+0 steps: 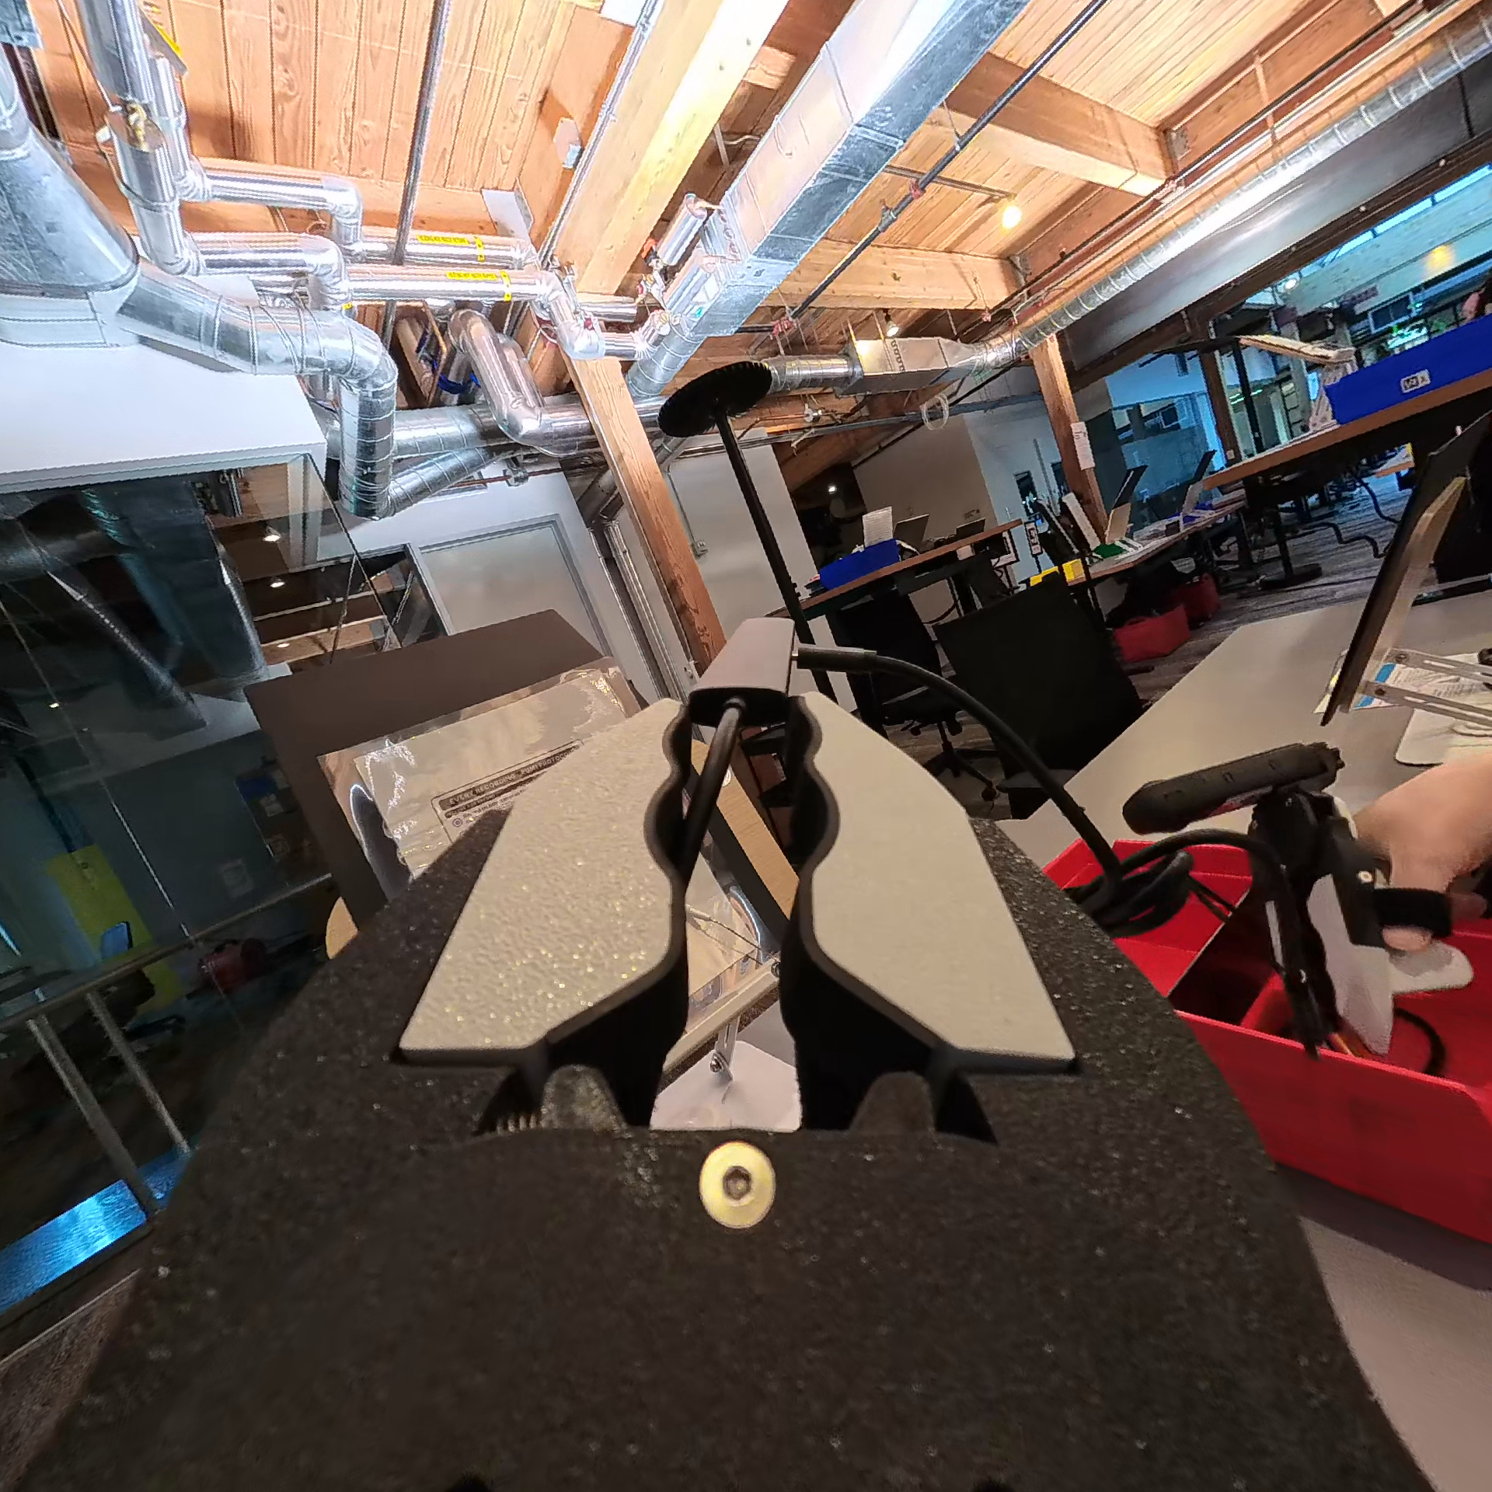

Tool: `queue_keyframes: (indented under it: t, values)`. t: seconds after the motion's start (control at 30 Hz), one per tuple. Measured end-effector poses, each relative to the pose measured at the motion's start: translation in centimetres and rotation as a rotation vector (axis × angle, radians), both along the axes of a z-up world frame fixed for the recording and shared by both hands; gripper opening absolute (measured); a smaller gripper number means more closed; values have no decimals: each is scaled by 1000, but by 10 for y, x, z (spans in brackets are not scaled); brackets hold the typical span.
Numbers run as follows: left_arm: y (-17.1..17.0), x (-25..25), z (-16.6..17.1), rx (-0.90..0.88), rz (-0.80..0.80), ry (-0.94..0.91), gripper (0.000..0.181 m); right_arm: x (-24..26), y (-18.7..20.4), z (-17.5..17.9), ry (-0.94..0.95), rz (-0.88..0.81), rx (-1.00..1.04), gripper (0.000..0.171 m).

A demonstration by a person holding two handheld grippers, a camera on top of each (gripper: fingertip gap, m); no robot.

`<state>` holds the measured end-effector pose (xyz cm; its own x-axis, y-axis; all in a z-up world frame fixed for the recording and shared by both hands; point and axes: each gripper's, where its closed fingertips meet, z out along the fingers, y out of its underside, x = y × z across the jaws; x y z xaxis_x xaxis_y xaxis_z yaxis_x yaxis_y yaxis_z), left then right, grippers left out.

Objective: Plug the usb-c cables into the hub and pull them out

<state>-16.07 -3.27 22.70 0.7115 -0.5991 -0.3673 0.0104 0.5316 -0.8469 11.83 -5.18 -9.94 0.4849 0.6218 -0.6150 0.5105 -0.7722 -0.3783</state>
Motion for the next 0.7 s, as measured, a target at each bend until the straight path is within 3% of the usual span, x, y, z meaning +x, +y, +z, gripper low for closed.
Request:
queue_keyframes:
  t: [0.2,0.4,0.6,0.7]
  values:
    - [0,2,-1,1,3,13,21,1,-12,33,85,33,76,32]
    - [-4,2,1,12,-3,11,21,44,11,67,76,-229,328,38]
    - [-3,4,0,11,-1,16,21,33,-13,66,136,-94,285,37]
    - [-3,5,-1,11,2,22,21,52,10,67,-6,-242,352,34]
